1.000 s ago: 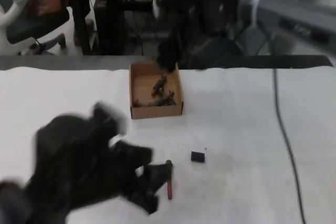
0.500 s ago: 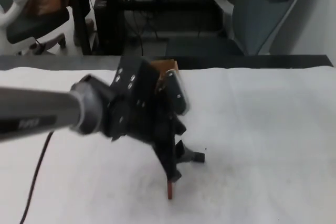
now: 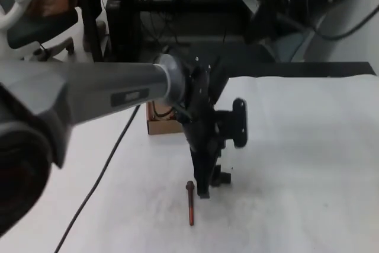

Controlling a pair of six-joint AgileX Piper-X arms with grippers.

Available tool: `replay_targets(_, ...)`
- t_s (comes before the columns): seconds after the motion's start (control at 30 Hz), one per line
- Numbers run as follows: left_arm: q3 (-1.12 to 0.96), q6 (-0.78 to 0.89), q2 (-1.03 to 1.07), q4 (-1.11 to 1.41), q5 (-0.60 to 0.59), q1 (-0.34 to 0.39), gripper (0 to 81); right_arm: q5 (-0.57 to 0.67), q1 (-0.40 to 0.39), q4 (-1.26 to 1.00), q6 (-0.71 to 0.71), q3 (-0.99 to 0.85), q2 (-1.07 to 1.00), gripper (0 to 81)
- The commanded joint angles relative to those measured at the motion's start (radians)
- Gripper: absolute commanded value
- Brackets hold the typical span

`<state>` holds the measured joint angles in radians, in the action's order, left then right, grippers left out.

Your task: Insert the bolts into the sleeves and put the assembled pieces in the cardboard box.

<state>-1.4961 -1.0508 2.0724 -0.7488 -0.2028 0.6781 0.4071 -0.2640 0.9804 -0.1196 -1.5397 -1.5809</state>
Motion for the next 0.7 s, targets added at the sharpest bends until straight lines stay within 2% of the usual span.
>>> replay_targets(0.0,-0.028,-0.033,0.004,-0.033,-0.002,0.009,43.5,0.018,0.016,0.001,0.003,0.054,0.055,62.9)
replay_targets(0.23,-0.028,-0.036,0.08,-0.023,0.085,0.044,39.6,0.018,0.019,-0.028,0.008,0.156,0.145,62.9)
replay_targets(0.3,-0.028,-0.03,0.098,-0.027,0.098,0.066,25.9,0.018,0.02,-0.028,0.008,0.167,0.161,62.9)
replay_targets(0.33,-0.028,-0.027,0.103,-0.027,0.13,0.078,11.8,0.018,0.02,-0.028,0.008,0.173,0.171,62.9)
replay_targets(0.37,-0.028,-0.025,0.104,-0.027,0.175,0.092,1.3,0.018,0.022,-0.025,0.008,0.177,0.181,62.9)
replay_targets(0.47,-0.037,0.026,0.099,-0.027,0.265,0.123,1.8,0.018,0.029,-0.018,0.008,0.192,0.21,58.4)
replay_targets(0.67,-0.044,0.209,-0.017,-0.046,0.17,0.098,1.8,0.015,0.055,-0.005,0.006,0.256,0.325,38.2)
